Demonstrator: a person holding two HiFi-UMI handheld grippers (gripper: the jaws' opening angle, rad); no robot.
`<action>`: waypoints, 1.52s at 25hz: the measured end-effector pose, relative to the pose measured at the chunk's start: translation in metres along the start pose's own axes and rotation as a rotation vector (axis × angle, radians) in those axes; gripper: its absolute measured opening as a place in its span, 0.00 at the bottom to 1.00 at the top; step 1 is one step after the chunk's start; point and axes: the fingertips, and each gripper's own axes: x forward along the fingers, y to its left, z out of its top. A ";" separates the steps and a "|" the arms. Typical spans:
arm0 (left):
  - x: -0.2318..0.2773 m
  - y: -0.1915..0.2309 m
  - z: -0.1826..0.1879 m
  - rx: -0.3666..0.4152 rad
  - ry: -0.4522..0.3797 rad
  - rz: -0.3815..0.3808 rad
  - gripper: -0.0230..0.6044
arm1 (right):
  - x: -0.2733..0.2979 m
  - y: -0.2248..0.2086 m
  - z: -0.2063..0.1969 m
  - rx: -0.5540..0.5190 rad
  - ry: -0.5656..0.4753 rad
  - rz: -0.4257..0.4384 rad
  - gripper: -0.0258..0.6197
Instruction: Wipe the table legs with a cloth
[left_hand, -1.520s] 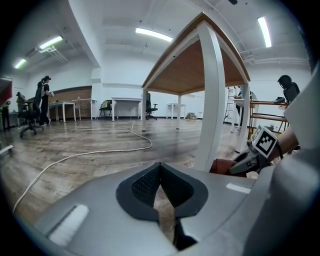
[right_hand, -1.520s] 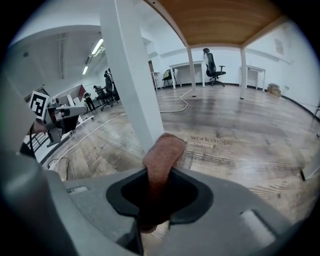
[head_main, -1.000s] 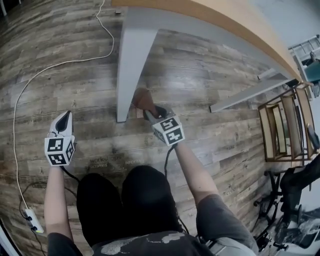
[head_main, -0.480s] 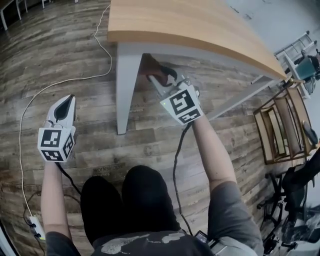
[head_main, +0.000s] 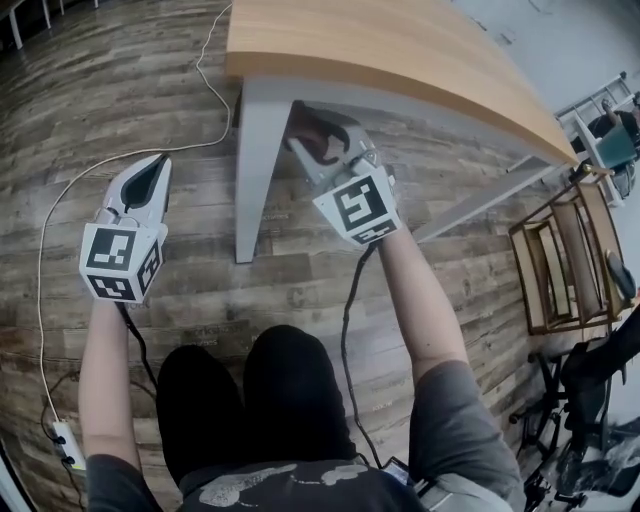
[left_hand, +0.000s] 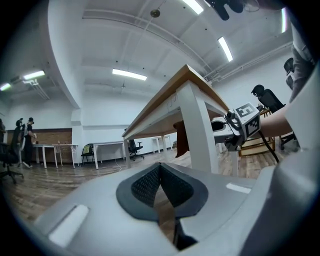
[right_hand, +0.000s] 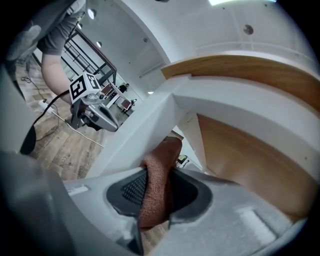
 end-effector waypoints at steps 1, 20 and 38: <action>0.000 -0.004 -0.007 0.000 0.010 -0.010 0.07 | -0.001 0.007 -0.007 0.011 0.010 0.007 0.18; 0.001 -0.054 -0.214 -0.162 0.247 -0.059 0.07 | 0.008 0.169 -0.189 0.196 0.350 0.187 0.18; -0.027 -0.080 -0.307 -0.184 0.383 -0.108 0.07 | 0.014 0.264 -0.297 0.366 0.623 0.285 0.18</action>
